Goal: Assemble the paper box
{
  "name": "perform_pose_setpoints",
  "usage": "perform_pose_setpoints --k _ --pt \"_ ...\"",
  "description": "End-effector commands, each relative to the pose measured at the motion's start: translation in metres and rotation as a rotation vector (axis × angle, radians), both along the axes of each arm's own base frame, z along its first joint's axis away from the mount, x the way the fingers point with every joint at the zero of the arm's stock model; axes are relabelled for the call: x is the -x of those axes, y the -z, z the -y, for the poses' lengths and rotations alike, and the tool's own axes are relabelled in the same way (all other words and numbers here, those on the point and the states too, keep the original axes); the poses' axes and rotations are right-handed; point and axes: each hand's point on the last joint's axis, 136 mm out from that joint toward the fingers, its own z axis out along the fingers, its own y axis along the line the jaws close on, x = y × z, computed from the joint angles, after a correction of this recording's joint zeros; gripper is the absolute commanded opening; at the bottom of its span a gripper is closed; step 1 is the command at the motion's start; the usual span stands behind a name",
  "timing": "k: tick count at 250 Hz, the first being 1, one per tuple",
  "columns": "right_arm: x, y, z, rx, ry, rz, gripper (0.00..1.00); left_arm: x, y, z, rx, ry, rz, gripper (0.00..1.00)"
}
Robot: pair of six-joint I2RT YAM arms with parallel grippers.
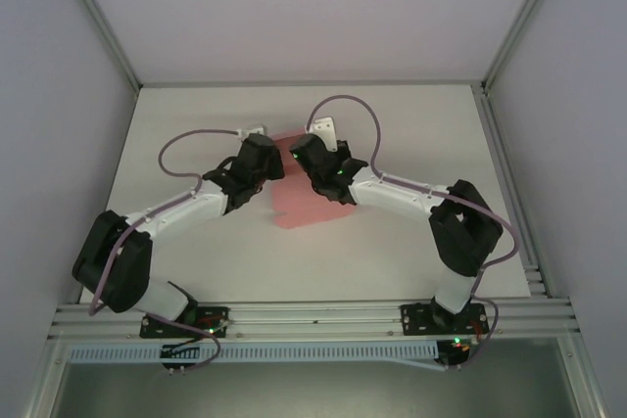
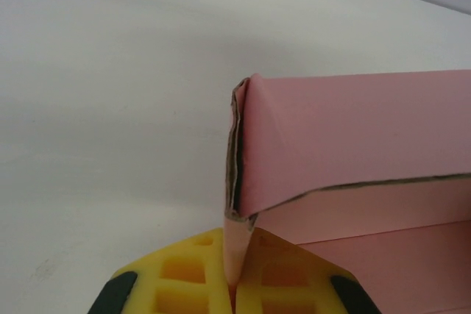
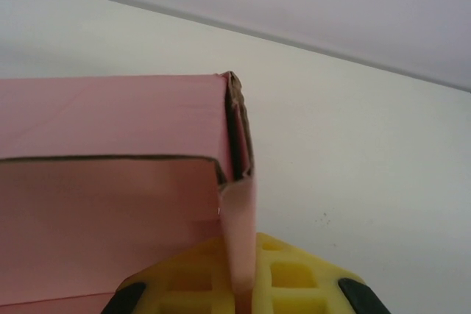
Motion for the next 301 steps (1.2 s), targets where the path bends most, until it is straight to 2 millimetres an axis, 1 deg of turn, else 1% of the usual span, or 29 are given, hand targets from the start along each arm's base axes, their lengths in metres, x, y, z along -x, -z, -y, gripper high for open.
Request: perform_pose_setpoints --k 1,12,20,29,37,50,72,83,93,105,114,123,133,138,147,158,171,176,189,193,197,223,232,249,260,281,287,301 --pt "-0.003 -0.043 0.12 0.335 0.41 0.154 0.03 0.036 0.042 -0.147 -0.505 -0.433 -0.171 0.0" --pt "-0.003 -0.042 0.119 0.33 0.408 0.154 0.04 0.035 0.042 -0.145 -0.505 -0.418 -0.175 0.0" --pt "-0.005 -0.039 0.116 0.313 0.395 0.147 0.04 0.031 0.044 -0.136 -0.485 -0.367 -0.175 0.0" --pt "-0.007 -0.035 0.111 0.283 0.371 0.14 0.04 0.025 0.044 -0.119 -0.44 -0.275 -0.155 0.0" --pt "-0.009 -0.032 0.105 0.252 0.346 0.137 0.04 0.022 0.044 -0.106 -0.387 -0.228 -0.136 0.0" --pt "-0.013 -0.027 0.092 0.21 0.293 0.136 0.05 0.018 0.039 -0.08 -0.305 -0.117 -0.103 0.0" --pt "-0.017 -0.02 0.072 0.119 0.221 0.14 0.07 0.013 0.02 -0.046 -0.243 -0.017 -0.011 0.0" --pt "-0.02 -0.018 0.058 0.067 0.158 0.137 0.12 0.011 0.009 -0.028 -0.236 0.041 0.023 0.0" --pt "-0.02 -0.017 0.05 0.023 0.13 0.144 0.18 0.01 0.003 -0.015 -0.231 0.072 0.045 0.0" --pt "-0.021 -0.018 0.036 -0.023 0.054 0.14 0.18 0.009 -0.004 0.001 -0.212 0.123 0.066 0.0" --pt "-0.02 -0.018 0.026 -0.064 -0.002 0.136 0.2 0.008 -0.008 0.008 -0.196 0.142 0.076 0.0" --pt "-0.019 -0.02 0.017 -0.111 -0.054 0.135 0.28 0.008 -0.009 0.013 -0.178 0.153 0.079 0.0" --pt "-0.015 -0.022 0.007 -0.145 -0.115 0.133 0.46 0.008 -0.01 0.016 -0.163 0.159 0.079 0.0" --pt "-0.013 -0.022 0.003 -0.163 -0.148 0.13 0.52 0.008 -0.012 0.017 -0.159 0.159 0.082 0.0" --pt "-0.008 -0.024 -0.005 -0.198 -0.205 0.121 0.6 0.007 -0.012 0.017 -0.154 0.157 0.083 0.0" --pt "-0.003 -0.028 -0.01 -0.231 -0.25 0.118 0.7 0.008 -0.013 0.017 -0.155 0.161 0.086 0.0" --pt "0.006 -0.035 -0.019 -0.277 -0.322 0.115 0.76 0.009 -0.015 0.016 -0.151 0.16 0.09 0.0" --pt "0.011 -0.038 -0.022 -0.291 -0.351 0.116 0.8 0.009 -0.016 0.016 -0.147 0.158 0.092 0.0" --pt "0.02 -0.045 -0.027 -0.34 -0.409 0.115 0.92 0.008 -0.018 0.015 -0.148 0.155 0.092 0.0" --pt "0.022 -0.047 -0.027 -0.348 -0.417 0.117 0.99 0.008 -0.018 0.014 -0.146 0.153 0.092 0.0" --pt "0.027 -0.049 -0.031 -0.365 -0.452 0.11 1.0 0.008 -0.02 0.014 -0.146 0.155 0.094 0.0" --pt "0.044 -0.066 -0.031 -0.442 -0.511 0.112 1.0 0.006 -0.027 0.013 -0.146 0.172 0.111 0.0" --pt "0.049 -0.072 -0.028 -0.469 -0.515 0.119 1.0 0.005 -0.03 0.013 -0.147 0.196 0.119 0.0" --pt "0.059 -0.084 -0.019 -0.535 -0.511 0.125 1.0 0.004 -0.035 0.02 -0.175 0.316 0.134 0.0" --pt "0.063 -0.088 -0.007 -0.582 -0.466 0.117 1.0 0.004 -0.04 0.023 -0.221 0.401 0.148 0.0" --pt "0.067 -0.081 0.028 -0.65 -0.315 0.064 1.0 0.01 -0.047 0.029 -0.35 0.593 0.15 0.0" --pt "0.069 -0.077 0.039 -0.669 -0.264 0.045 1.0 0.015 -0.049 0.033 -0.39 0.665 0.154 0.0" --pt "0.074 -0.064 0.065 -0.696 -0.15 0.003 1.0 0.033 -0.041 0.043 -0.484 0.893 0.155 0.0"
